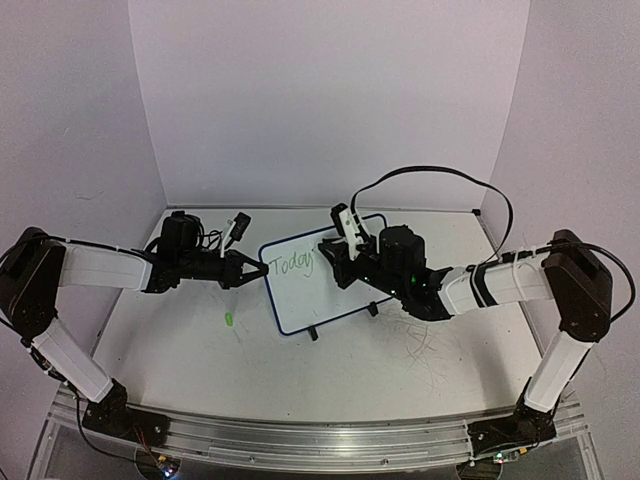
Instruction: Write a sentence on the whiteboard
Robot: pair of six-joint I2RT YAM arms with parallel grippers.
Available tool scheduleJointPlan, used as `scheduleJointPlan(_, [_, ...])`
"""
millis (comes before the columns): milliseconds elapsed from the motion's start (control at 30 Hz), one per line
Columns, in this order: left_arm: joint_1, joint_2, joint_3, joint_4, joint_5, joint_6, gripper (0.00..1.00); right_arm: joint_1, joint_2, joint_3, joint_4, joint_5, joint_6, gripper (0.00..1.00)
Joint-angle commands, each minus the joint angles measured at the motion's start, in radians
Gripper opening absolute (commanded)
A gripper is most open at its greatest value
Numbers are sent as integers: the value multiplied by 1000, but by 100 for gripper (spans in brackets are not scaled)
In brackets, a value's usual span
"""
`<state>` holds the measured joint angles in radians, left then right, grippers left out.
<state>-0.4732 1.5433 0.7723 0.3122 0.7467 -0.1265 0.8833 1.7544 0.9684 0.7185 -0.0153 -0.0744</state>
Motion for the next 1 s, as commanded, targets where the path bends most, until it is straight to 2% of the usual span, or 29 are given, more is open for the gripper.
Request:
scheduleJointPlan(0, [-4,11,27,-36,-58,82,0,1,18,32,38,39,19,0])
scheduleJointPlan(733, [-8,1,25,-39,-66,89,0,6,28,40,-12,107,36,0])
scheduleJointPlan(900, [-10,-3,25,-41,-70,90,0,35,-2,10,-21,111,38,0])
scheduleJointPlan(967, [-10,-4,25,-42,-71,90,0,42,-56,-14,-13,57,66,0])
